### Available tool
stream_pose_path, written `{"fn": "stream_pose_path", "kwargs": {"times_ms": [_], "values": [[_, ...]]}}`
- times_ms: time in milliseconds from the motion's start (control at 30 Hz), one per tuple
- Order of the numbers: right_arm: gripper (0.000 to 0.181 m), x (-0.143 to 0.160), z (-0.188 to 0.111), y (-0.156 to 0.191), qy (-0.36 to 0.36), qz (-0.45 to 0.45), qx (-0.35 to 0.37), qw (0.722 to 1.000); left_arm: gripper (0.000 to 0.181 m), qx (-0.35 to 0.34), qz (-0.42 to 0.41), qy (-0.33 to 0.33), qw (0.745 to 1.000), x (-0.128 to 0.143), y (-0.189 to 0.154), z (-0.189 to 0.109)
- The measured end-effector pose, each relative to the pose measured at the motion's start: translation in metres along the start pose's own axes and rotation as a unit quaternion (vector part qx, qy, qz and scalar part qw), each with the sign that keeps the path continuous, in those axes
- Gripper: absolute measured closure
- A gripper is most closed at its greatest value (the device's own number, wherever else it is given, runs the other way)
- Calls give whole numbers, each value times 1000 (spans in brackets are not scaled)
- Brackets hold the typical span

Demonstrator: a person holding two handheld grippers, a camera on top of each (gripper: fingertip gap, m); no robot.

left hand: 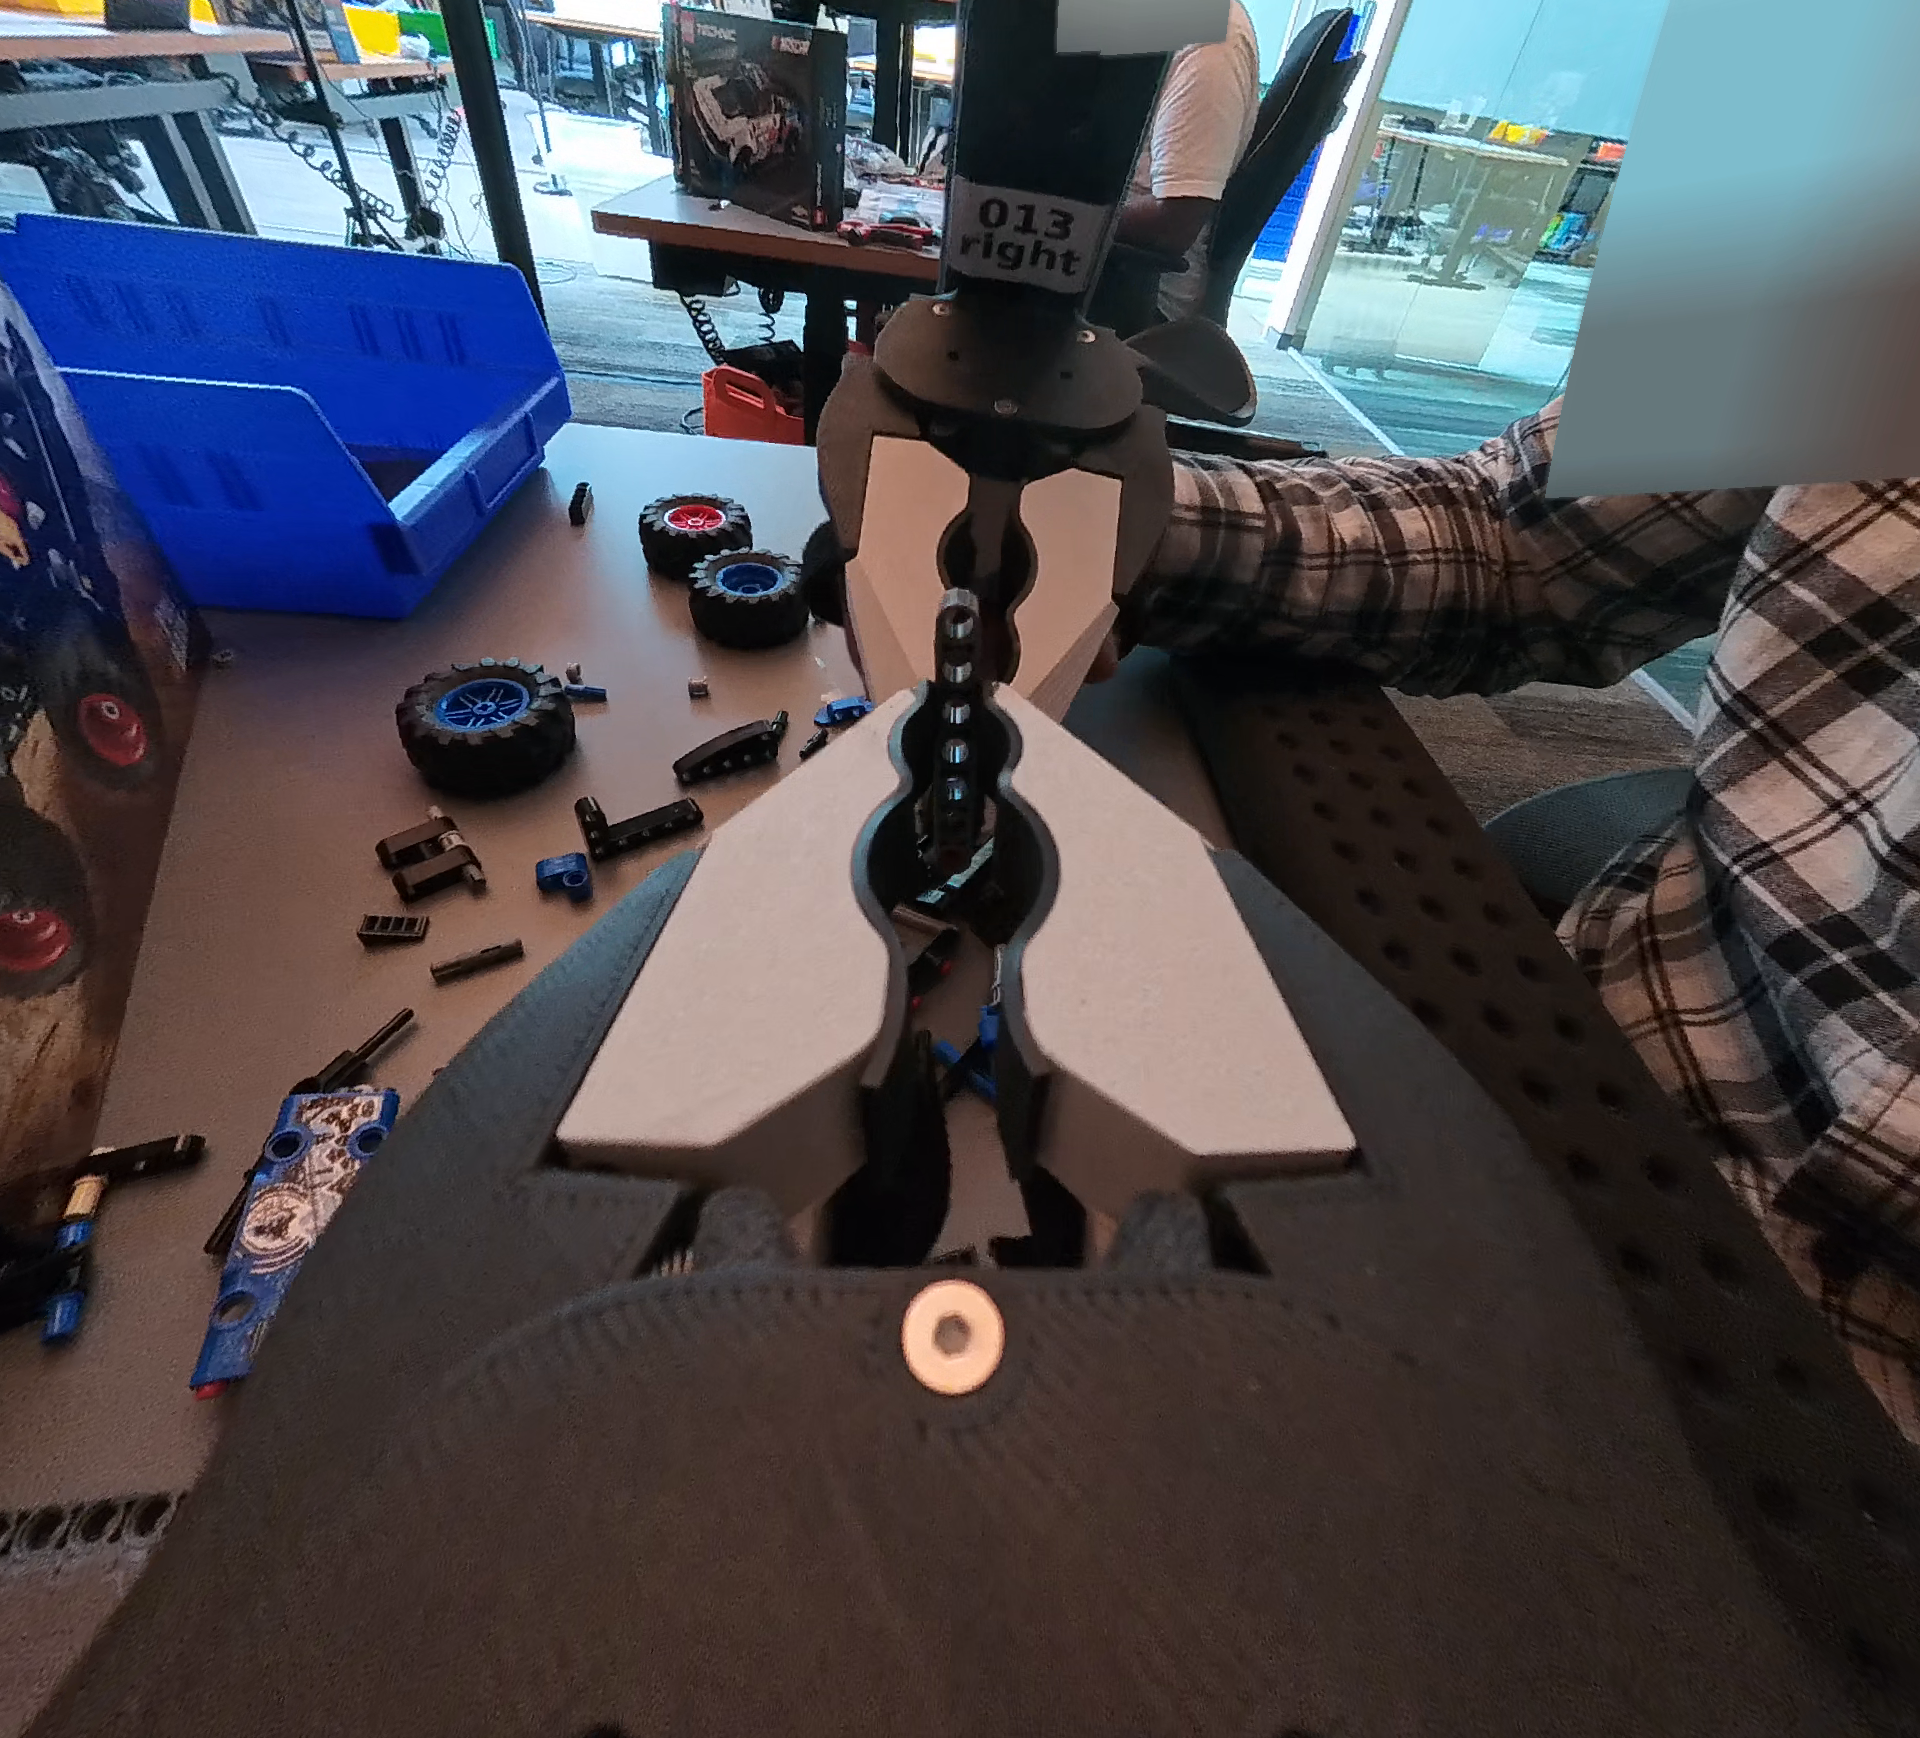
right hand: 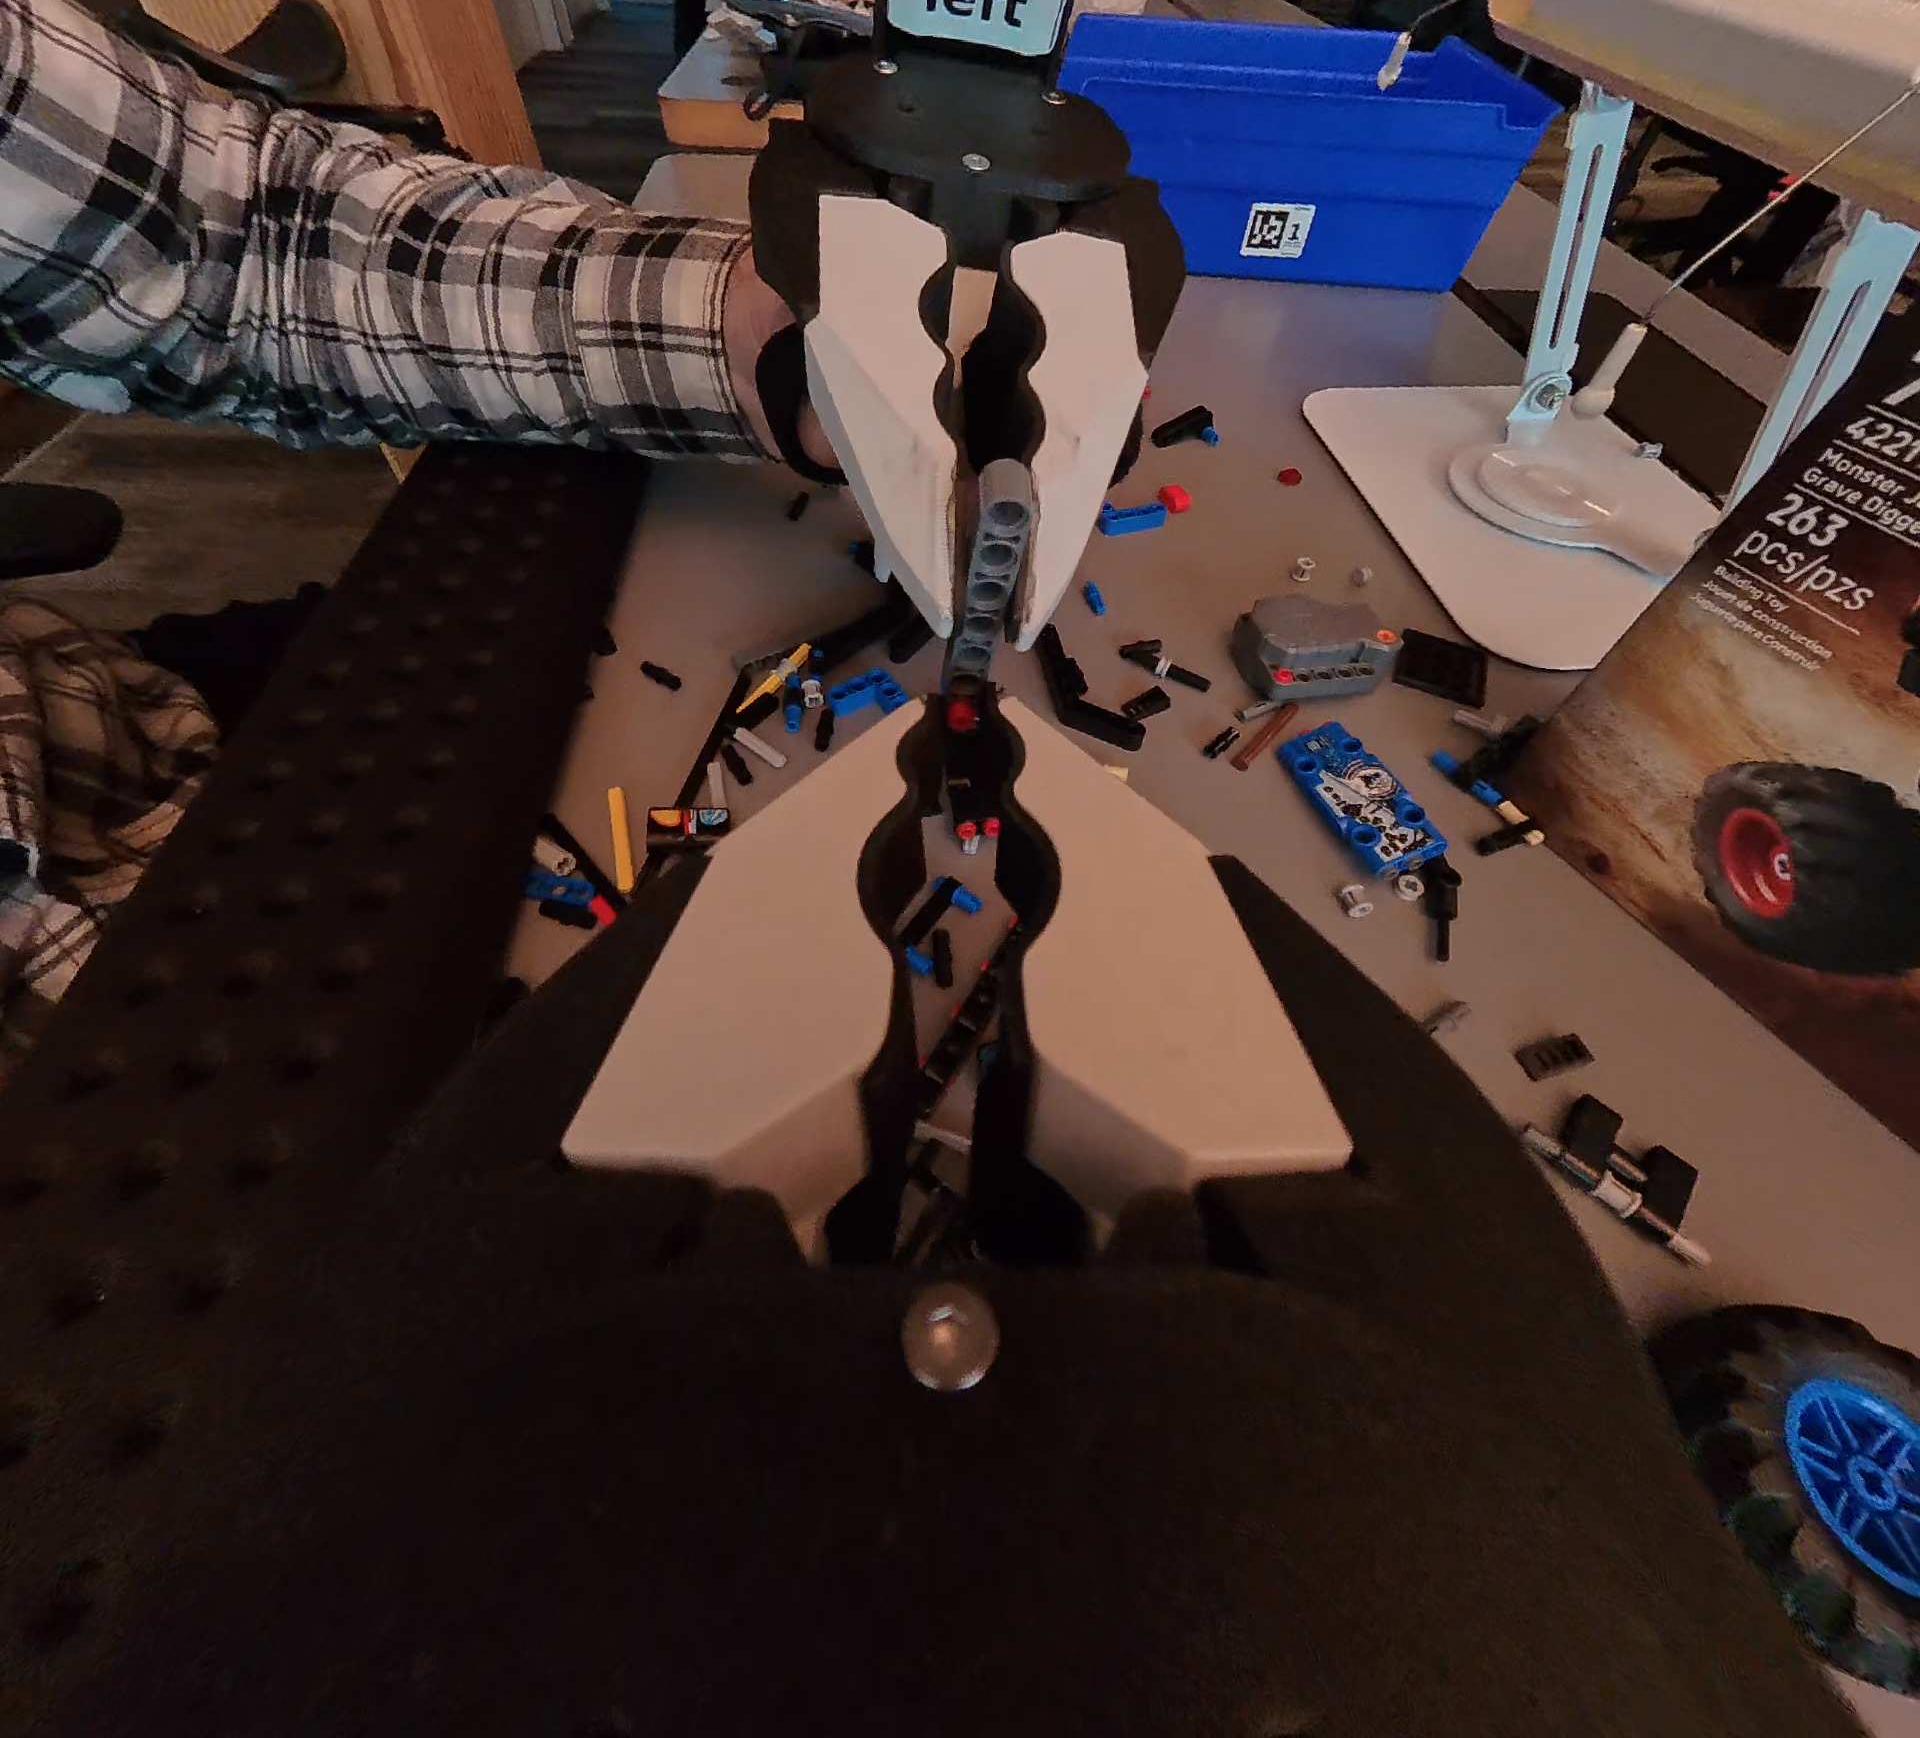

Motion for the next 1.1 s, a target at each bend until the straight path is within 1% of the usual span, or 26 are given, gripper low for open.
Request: {"fn": "stream_pose_path", "kwargs": {"times_ms": [100, 200, 233, 300, 367, 467, 567, 600, 633, 700, 733, 833, 967, 1067, 1100], "values": [[180, 0, -2, 0, 7, -17, 8, 1000, 177, 0, 1, -3, 1000, 0, -1, 1], [181, 0, -2, -1, 10, -26, 16, 999, 173, -8, 27, 39, 999, 9, -3, 2], [181, -1, -2, 1, 9, -30, 14, 999, 167, -16, 40, 57, 997, 14, -2, 3], [181, 1, -1, 1, 16, -32, 14, 999, 174, -24, 61, 64, 996, 14, -2, 2], [181, -1, -2, 0, 11, -33, 18, 999, 177, -35, 67, 65, 995, 12, 0, 0], [181, -4, -6, -4, 2, -29, 30, 999, 177, -37, 49, 47, 997, 10, 4, -2], [181, -9, -7, -6, -18, -18, 34, 999, 177, -28, 12, -10, 999, -5, 7, -6], [175, -5, -5, -5, -12, -4, 25, 1000, 177, -25, 4, -31, 999, -11, 6, -8], [164, -1, -1, -6, 1, 4, 24, 1000, 177, -20, -3, -46, 999, -15, 5, -8], [158, 1, 5, -3, 2, 0, 20, 1000, 177, -11, -10, -63, 998, -19, 2, -5], [159, 0, 7, -1, 0, 2, 16, 1000, 177, -7, -8, -66, 998, -20, -1, -3], [176, -5, 9, 2, -22, 9, 2, 1000, 177, -6, 1, -69, 998, -20, -5, 3], [177, -4, 6, 2, -22, 11, -3, 1000, 176, -10, 5, -69, 998, -19, -4, 3], [177, -10, 1, 0, -41, 16, -4, 999, 159, -32, 26, -31, 999, -14, 0, 1], [177, -11, -1, 0, -47, 19, -5, 999, 159, -36, 34, -20, 999, -11, 0, -1]]}}
Point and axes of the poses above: each gripper's, where its closed fingertips meet, z out along the fingers, x out of its underside, y = z × x across the jaws, the point moved 3 cm from there along -z, back along the fingers, and after that the axes turned 2 degrees about -y, right-handed, at the moved point
